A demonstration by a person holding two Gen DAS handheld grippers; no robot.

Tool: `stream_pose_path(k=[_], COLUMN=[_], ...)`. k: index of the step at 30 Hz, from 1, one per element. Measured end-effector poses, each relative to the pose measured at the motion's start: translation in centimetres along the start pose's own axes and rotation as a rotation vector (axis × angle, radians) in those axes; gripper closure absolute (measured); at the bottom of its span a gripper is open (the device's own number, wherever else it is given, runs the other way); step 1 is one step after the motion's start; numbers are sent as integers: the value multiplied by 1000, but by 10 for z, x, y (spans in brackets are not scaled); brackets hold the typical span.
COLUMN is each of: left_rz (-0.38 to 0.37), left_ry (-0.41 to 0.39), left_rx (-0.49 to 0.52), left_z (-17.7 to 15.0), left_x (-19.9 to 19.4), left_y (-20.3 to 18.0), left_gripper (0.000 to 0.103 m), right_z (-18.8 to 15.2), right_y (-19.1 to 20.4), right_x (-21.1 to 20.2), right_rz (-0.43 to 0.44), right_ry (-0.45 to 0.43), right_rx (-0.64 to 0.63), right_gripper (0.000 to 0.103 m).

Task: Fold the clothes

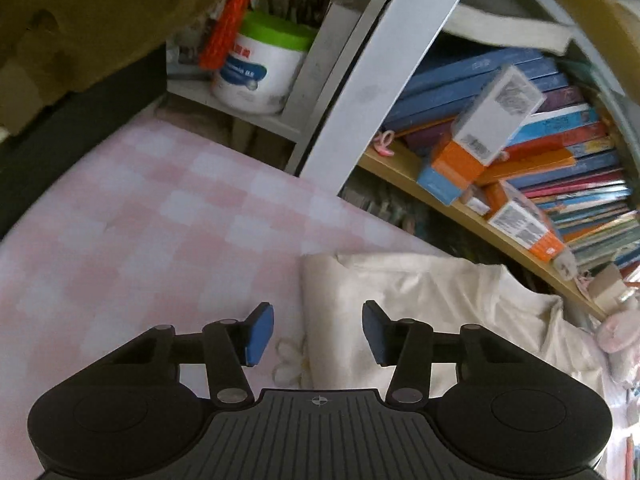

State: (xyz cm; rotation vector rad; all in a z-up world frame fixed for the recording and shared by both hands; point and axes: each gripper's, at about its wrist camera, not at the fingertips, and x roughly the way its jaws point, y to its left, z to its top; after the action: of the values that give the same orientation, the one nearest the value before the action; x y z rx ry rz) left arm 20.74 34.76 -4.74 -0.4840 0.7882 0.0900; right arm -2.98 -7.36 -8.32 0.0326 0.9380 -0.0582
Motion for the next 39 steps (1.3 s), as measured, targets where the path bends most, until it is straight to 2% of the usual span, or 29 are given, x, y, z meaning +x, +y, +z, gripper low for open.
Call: stream_pose_path(k=[3, 4, 5, 6, 8, 10, 13, 15, 18, 22, 27, 29, 31, 39], left_rz=[3, 4, 6, 7, 9, 11, 63, 79, 99, 88, 66, 34, 2, -33], left_ry=[12, 15, 19, 23, 31, 39, -7, -5, 2, 2, 23, 14, 8, 12], left_rx=[-4, -5, -6, -8, -10, -13, -26, -34, 1, 7, 72, 72, 76, 165], left_z=[3, 4, 6, 7, 9, 11, 21, 27, 27, 26, 26, 19, 11, -46], left_x=[7, 10, 12, 15, 20, 24, 25, 28, 31, 30, 20, 8, -6, -66], left_y=[0, 0, 0, -1, -1, -1, 3, 5, 4, 5, 4, 6, 8, 20], left_gripper=[70, 80, 94, 100, 103, 103, 103, 103, 103, 103, 94, 85, 80, 77], right_z=[-1, -1, -1, -1, -2, -2, -2, -1, 1, 1, 1, 0, 1, -14], right_y=[0, 1, 1, 1, 1, 1, 0, 0, 3, 4, 4, 4, 5, 12], right_x=[-1, -1, -1, -1, -1, -1, -1, 0, 2, 3, 4, 4, 3, -14], right_rz=[-6, -8, -9, -11, -14, -17, -20, -11, -4, -2, -4, -7, -11, -32], right_ry=[4, 5, 6, 7, 8, 8, 10, 12, 9, 6, 3, 6, 15, 31], right_rx=[9, 11, 14, 16, 21, 24, 27, 15, 5, 3, 5, 8, 13, -17], right_gripper=[0, 0, 0, 0, 0, 0, 0, 0, 0, 0, 0, 0, 0, 0])
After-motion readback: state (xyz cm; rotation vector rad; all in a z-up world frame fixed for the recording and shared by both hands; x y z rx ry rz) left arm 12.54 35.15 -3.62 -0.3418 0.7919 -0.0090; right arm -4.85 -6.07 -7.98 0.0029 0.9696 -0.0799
